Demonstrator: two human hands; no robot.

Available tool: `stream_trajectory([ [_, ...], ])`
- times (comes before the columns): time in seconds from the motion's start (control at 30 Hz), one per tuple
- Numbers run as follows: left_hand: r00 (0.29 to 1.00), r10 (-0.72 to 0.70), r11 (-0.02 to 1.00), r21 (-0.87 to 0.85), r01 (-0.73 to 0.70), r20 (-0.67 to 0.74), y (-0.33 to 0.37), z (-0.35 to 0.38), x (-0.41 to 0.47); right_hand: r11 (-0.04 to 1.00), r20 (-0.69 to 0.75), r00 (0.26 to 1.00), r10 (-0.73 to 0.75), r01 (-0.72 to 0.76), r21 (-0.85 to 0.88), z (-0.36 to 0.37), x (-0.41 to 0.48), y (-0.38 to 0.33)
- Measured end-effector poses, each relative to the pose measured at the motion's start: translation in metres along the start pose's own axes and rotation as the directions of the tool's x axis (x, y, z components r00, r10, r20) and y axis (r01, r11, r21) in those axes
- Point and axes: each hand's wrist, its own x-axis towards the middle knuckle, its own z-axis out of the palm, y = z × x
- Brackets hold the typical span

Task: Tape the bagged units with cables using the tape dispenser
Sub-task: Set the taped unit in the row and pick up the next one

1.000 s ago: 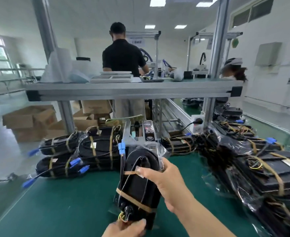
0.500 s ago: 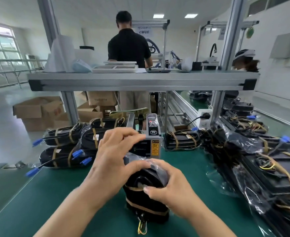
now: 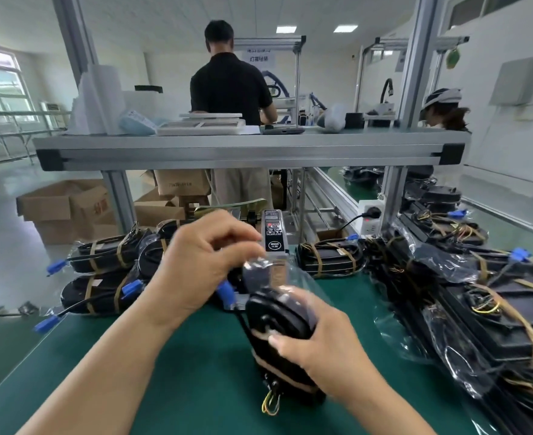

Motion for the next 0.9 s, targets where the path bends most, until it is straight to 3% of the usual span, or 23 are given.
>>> stream_trajectory([
  [0.03,0.986,-0.084,0.996,-0.012,0.083,-0.141,-0.006,-0.002,-0.001,1.0,-0.066,0.997,0.027,-0.026,0.015,-0.002,0.001,0.004],
  [0.1,0.875,-0.343,0.938,-0.075,0.339,-0.342,-0.027,0.003,-0.008,0.999,-0.205,0.978,0.042,-0.042,0.006,-0.005,0.003,0.013],
  [0.2,0.592,-0.761,0.644,-0.413,0.644,-0.264,-0.068,0.027,-0.022,0.998,-0.334,0.942,-0.04,0.02,-0.064,-0.002,0.006,0.02],
  [0.27,0.447,-0.875,0.473,-0.525,0.707,-0.186,-0.09,0.042,-0.025,0.998,-0.345,0.937,-0.042,0.022,-0.063,0.003,0.008,0.02],
  [0.33,0.364,-0.922,0.368,-0.599,0.712,-0.133,-0.104,0.053,-0.021,0.999,-0.361,0.932,-0.039,0.027,-0.037,0.006,0.01,0.022],
  [0.6,0.207,-0.978,0.162,-0.703,0.693,-0.021,-0.126,0.078,0.003,0.999,-0.398,0.917,-0.021,0.036,0.03,0.003,0.013,0.027],
  [0.9,0.09,-0.996,0.064,-0.772,0.632,-0.009,-0.128,0.084,0.021,0.999,-0.378,0.925,-0.03,0.038,0.012,0.009,0.012,0.034],
])
